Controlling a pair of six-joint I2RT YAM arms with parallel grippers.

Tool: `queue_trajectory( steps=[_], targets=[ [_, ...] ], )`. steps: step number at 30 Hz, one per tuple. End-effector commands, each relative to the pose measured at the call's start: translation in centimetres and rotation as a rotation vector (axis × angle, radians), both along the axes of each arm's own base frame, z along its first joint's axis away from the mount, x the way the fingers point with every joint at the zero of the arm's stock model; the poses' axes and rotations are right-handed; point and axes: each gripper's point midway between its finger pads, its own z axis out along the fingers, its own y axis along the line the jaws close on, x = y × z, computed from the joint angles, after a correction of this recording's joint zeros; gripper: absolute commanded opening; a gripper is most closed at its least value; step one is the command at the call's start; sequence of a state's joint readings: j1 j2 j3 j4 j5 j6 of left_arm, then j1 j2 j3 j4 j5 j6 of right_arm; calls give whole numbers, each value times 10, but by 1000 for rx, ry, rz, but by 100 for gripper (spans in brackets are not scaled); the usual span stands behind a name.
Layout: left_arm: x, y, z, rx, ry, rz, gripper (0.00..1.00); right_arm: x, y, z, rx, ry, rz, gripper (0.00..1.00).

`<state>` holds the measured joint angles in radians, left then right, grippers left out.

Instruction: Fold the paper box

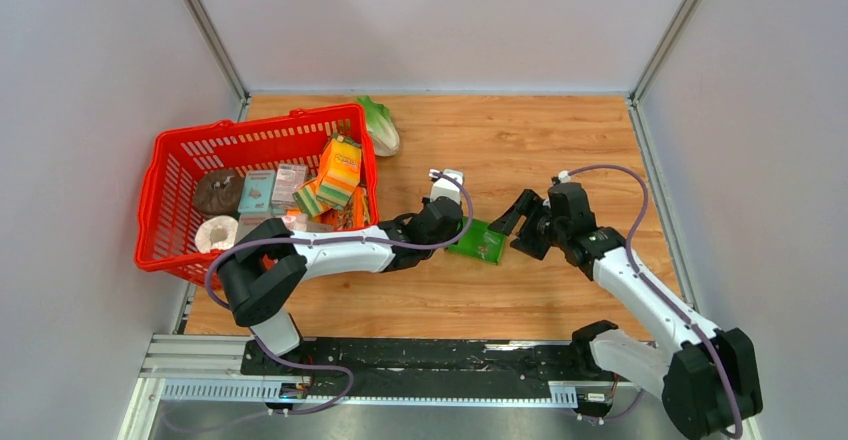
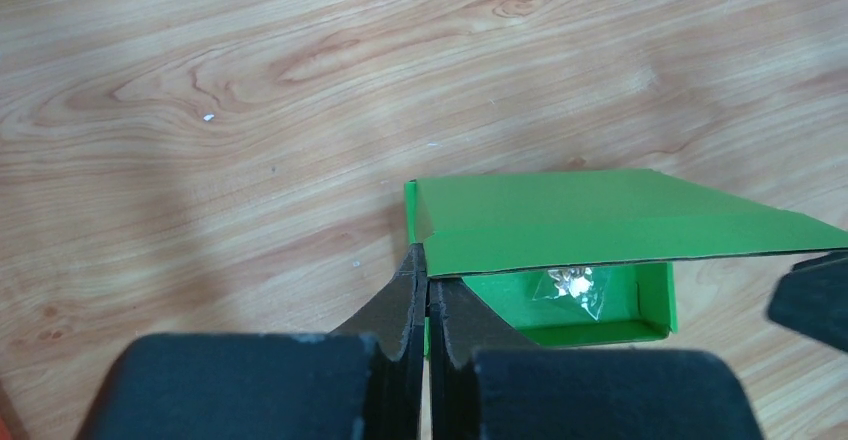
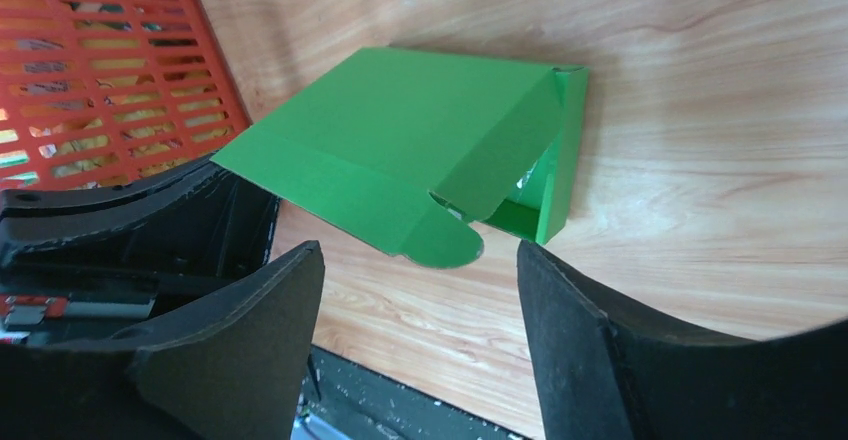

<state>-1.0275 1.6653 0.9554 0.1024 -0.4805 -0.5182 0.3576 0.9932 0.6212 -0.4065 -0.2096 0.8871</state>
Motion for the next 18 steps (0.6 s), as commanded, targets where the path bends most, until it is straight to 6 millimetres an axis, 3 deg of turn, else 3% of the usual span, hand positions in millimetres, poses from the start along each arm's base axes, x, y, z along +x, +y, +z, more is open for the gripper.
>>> queue_trajectory(
  steps=[1, 8, 11, 12, 15, 18],
  targets=[
    [-7, -8, -1, 14, 23, -26, 0, 11, 26, 22, 112, -13, 77, 71],
    [-7, -11, 0, 27, 17, -42, 0, 18, 33, 17, 124, -17, 97, 58],
    [-7, -10, 2, 37, 14, -40, 0, 14, 18, 14, 22, -22, 96, 65],
    [-7, -9, 1, 41, 15, -41, 0, 7, 8, 10, -38, 8, 88, 73],
    [-7, -9, 1, 43, 16, -41, 0, 4, -21, 10, -186, -24, 60, 81],
    [-8, -10, 2, 41, 17, -48, 0, 10, -32, 18, -199, -71, 46, 82]
  ],
)
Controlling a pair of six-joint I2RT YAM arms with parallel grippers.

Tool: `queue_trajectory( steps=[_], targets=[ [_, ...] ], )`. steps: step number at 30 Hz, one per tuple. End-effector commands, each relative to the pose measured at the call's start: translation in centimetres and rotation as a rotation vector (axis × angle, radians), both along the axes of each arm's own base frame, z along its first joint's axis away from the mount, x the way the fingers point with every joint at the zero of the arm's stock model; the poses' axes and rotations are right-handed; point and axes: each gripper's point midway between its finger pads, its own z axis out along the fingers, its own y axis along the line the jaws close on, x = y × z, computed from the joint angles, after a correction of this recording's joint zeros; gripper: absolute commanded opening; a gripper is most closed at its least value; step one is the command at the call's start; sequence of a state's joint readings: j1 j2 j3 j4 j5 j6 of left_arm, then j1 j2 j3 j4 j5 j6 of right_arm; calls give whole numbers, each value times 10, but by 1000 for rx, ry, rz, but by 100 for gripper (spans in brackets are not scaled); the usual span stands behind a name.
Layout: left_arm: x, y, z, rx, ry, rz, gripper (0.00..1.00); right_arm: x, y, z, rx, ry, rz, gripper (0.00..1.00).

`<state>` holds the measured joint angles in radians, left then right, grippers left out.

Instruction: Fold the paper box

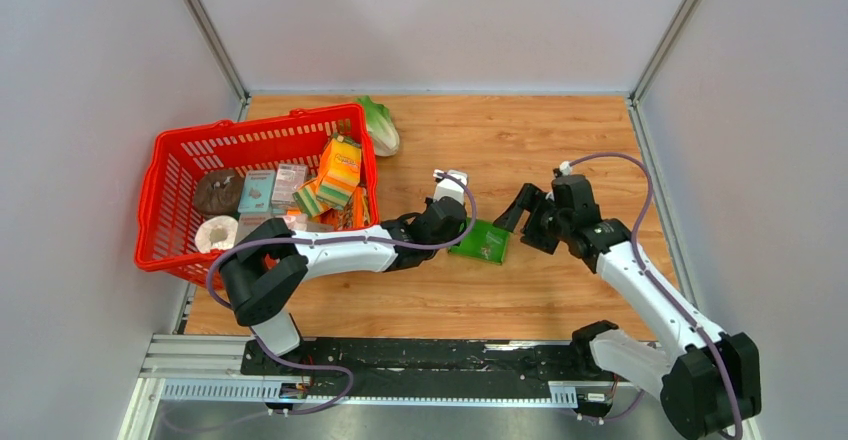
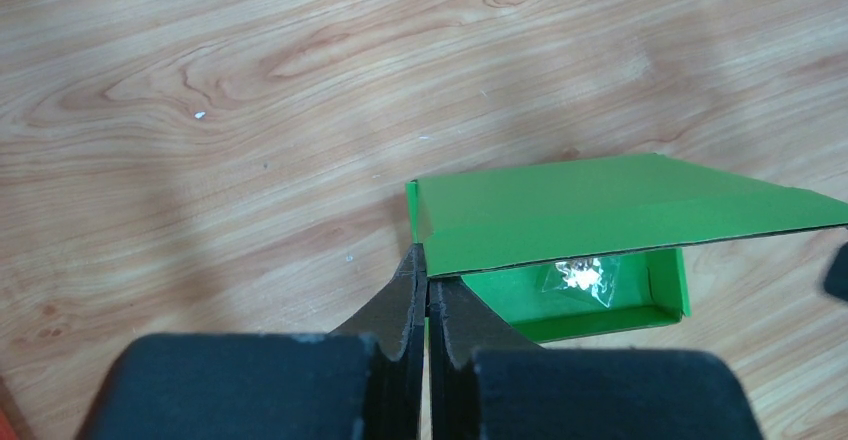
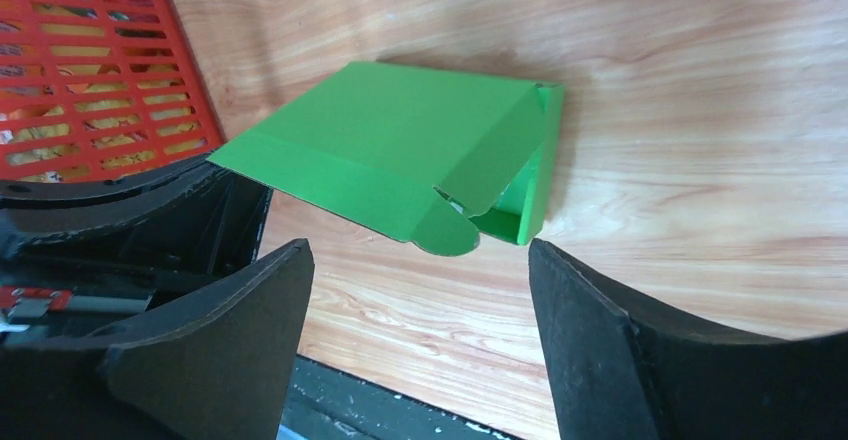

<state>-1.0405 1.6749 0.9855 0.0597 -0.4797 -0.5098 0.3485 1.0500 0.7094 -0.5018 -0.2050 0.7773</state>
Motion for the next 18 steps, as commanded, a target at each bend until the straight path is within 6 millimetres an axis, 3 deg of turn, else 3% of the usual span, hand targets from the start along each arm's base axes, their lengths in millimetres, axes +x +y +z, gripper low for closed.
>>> queue_trajectory(
  steps=[1, 5, 9, 18],
  targets=[
    [-3, -7, 2, 15, 8, -30, 0, 8, -22, 17, -82, -92, 8, 81],
    [-3, -8, 4, 18, 10, -37, 0, 28, -4, 28, -3, -150, 54, 67],
    [-4, -10, 5, 14, 14, -42, 0, 36, 11, 21, 50, -109, 80, 50],
    [-12, -23, 15, -21, 72, -92, 0, 24, 32, 12, 212, -32, 37, 48]
  ],
)
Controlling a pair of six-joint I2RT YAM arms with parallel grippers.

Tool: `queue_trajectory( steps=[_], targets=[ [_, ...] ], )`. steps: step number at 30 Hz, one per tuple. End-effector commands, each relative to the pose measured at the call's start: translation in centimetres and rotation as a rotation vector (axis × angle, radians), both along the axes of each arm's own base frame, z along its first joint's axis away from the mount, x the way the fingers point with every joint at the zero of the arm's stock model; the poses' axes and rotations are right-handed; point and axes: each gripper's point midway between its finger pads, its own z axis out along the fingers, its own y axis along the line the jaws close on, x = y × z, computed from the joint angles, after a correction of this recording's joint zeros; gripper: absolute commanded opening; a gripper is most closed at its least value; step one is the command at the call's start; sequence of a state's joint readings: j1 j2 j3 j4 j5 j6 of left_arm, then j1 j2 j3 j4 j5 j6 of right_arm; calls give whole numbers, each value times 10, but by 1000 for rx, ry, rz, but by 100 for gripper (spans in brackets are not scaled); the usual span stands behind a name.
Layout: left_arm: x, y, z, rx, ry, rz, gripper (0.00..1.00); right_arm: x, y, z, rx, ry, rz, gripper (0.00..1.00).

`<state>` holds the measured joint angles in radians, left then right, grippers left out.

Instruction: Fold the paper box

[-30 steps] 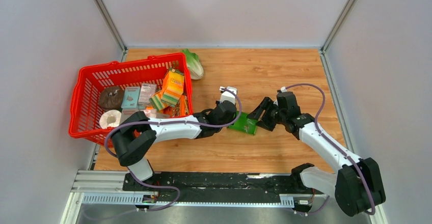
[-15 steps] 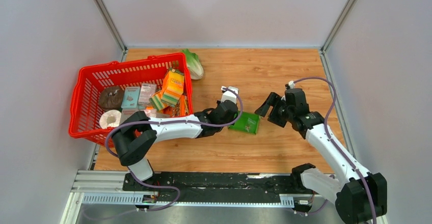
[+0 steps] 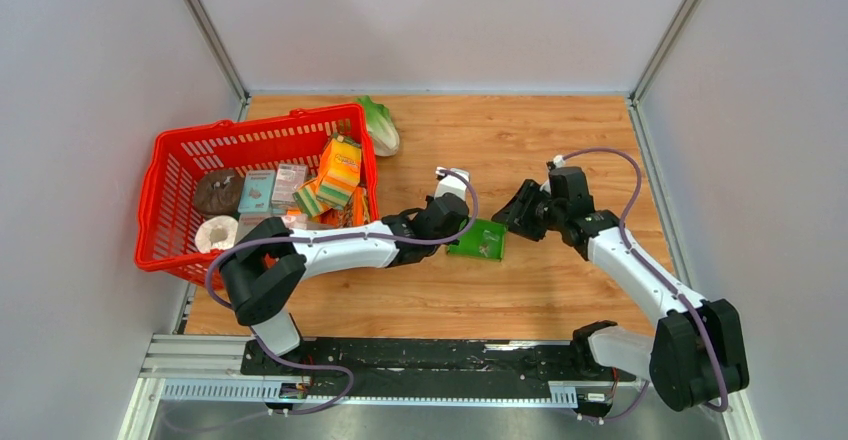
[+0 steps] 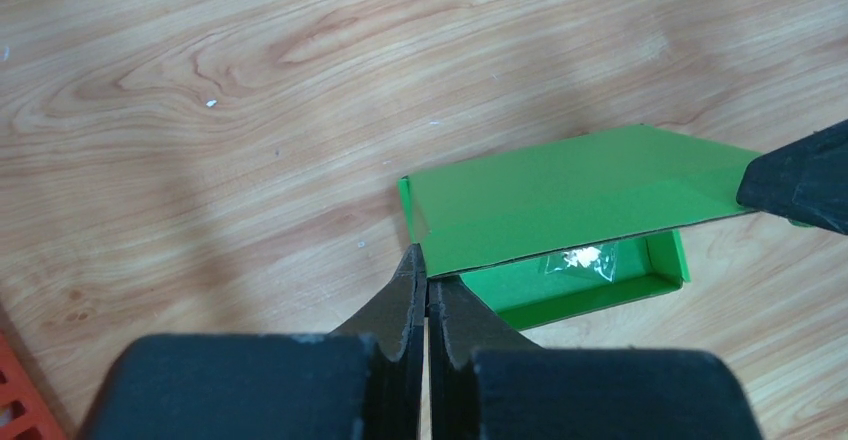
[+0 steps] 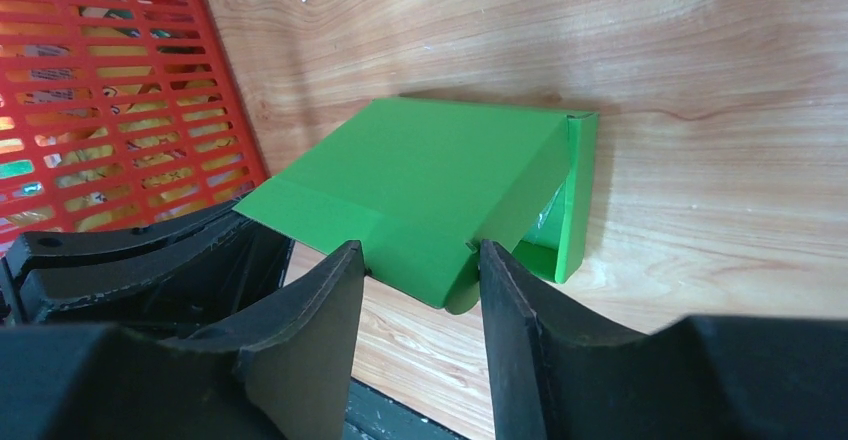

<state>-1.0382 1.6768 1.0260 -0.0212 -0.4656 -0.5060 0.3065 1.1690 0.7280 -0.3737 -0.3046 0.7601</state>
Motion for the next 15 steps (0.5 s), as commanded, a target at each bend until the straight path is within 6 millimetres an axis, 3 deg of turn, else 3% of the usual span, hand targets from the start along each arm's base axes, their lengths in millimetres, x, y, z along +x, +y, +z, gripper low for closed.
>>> queue_trajectory(
  steps=[1, 15],
  targets=[
    [-12, -31, 17, -77, 63, -91, 0, -2, 21, 15, 165, -13, -6, 48],
    [-25, -63, 42, -227, 133, -162, 0, -1, 28, 20, 259, -28, -57, 40]
  ],
)
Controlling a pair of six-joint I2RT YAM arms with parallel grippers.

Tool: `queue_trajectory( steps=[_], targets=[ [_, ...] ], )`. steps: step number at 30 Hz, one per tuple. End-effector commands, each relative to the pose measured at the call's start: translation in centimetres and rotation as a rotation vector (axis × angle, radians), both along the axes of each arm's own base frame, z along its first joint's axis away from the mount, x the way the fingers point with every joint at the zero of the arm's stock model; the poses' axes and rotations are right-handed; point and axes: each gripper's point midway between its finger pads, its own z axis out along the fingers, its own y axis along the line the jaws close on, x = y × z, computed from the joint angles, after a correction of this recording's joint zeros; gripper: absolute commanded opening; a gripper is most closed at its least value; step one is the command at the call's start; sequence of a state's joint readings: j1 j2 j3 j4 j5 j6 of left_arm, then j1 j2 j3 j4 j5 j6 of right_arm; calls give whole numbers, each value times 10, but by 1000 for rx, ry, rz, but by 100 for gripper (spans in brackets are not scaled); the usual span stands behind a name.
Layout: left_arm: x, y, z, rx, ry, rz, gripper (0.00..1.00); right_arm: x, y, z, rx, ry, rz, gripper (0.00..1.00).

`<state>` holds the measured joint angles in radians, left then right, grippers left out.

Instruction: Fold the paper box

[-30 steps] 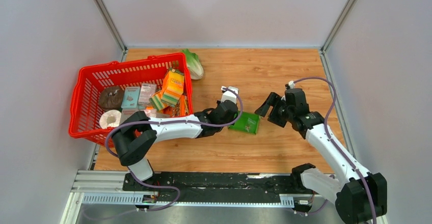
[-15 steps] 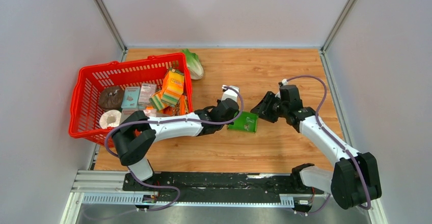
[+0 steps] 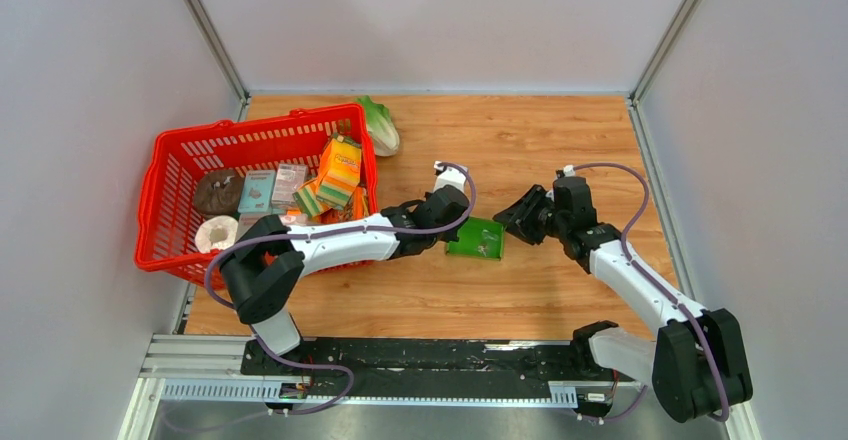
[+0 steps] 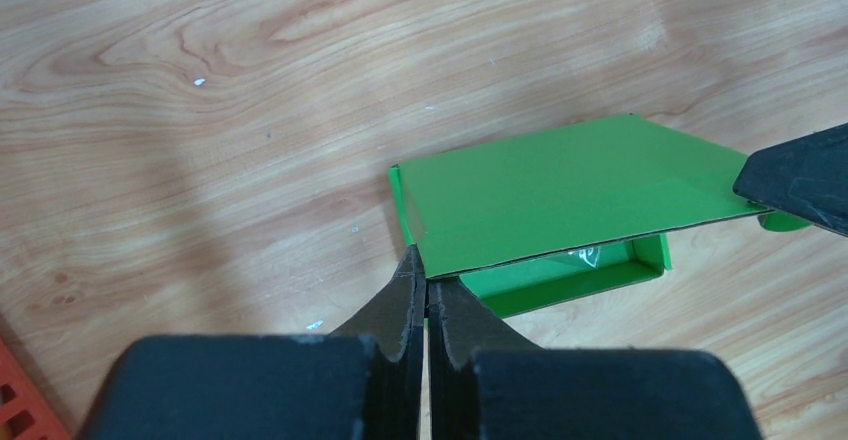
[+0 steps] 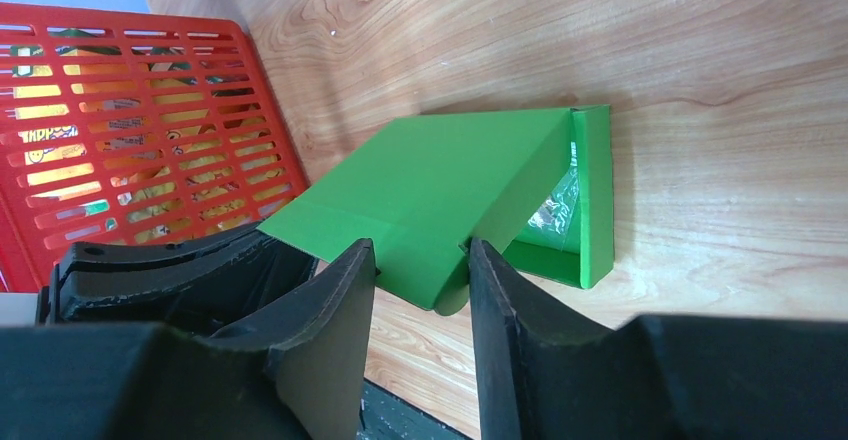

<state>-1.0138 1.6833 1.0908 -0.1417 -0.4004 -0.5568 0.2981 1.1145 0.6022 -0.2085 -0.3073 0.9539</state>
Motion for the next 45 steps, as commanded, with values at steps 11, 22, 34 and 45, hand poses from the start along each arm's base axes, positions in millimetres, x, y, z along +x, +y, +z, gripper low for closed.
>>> queue_trajectory(
  steps=[11, 22, 34, 45],
  targets=[
    [-23, -72, 41, -230, 61, -181, 0, -2, 29, 23, 117, -46, 73, 41],
    [-26, -78, 44, -263, 89, -187, 0, -5, 30, 12, 91, -30, 77, 41],
    [-40, -92, 55, -325, 36, -360, 1, -8, 27, 12, 72, -28, 77, 40],
    [-45, -96, 52, -411, 38, -427, 0, -13, 29, 11, 69, -9, 104, 35]
  ],
)
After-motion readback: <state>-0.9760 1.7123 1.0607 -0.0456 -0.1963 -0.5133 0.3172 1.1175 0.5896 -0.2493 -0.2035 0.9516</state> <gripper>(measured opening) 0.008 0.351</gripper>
